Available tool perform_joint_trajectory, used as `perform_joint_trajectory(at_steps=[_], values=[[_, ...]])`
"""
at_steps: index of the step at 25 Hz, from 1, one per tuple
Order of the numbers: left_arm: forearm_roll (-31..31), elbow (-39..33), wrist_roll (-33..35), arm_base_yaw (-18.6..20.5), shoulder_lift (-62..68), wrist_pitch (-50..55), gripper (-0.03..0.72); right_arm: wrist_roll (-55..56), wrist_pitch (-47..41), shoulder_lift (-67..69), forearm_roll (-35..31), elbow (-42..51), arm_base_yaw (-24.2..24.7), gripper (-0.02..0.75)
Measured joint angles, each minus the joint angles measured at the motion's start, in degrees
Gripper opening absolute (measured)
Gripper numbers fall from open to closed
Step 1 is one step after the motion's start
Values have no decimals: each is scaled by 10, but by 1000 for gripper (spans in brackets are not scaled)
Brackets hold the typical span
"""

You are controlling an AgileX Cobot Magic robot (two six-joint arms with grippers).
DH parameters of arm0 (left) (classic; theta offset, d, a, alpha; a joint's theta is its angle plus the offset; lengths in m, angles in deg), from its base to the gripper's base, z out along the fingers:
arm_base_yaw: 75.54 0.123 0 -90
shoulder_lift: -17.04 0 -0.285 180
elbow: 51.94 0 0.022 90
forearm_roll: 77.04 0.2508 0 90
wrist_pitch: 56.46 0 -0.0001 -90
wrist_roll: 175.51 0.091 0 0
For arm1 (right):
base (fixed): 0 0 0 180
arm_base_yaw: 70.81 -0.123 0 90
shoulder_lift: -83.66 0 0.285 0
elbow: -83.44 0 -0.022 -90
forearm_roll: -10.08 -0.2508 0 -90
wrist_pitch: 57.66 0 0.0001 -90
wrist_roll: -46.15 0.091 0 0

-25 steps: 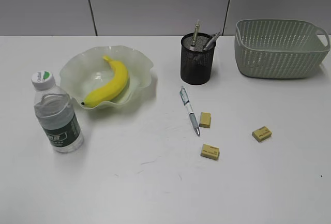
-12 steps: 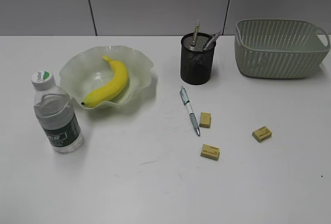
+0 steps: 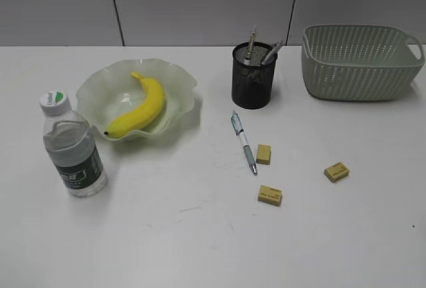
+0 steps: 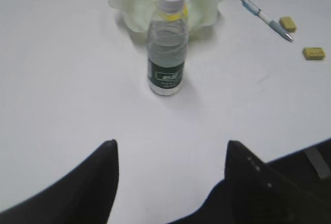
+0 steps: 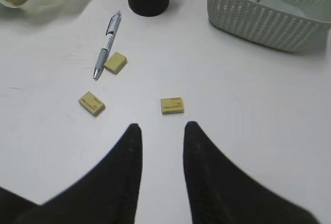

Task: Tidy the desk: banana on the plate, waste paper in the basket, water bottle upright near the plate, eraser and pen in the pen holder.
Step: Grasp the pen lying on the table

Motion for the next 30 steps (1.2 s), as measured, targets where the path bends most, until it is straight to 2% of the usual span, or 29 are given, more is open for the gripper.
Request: perform_joint_trajectory(at_steps=[4, 7, 10, 14, 16, 23, 30], values=[[0, 0, 0, 83, -40, -1, 480, -4, 76, 264, -13, -80, -11, 237], [0, 0, 0, 137, -79, -1, 478, -5, 79, 438, -12, -189, -45, 241], [0, 0, 0, 169, -87, 0, 478, 10, 64, 595, -14, -311, -70, 291], [5, 0, 0, 174, -87, 0, 478, 42, 7, 751, -22, -455, -78, 407], [9, 0, 0, 174, -87, 0, 478, 51, -26, 822, -24, -517, -78, 430], [11, 0, 0, 174, -87, 0, 477, 69, -99, 978, -43, -661, -78, 443], [12, 0, 0, 174, -87, 0, 477, 81, -110, 1046, -48, -706, -78, 419]])
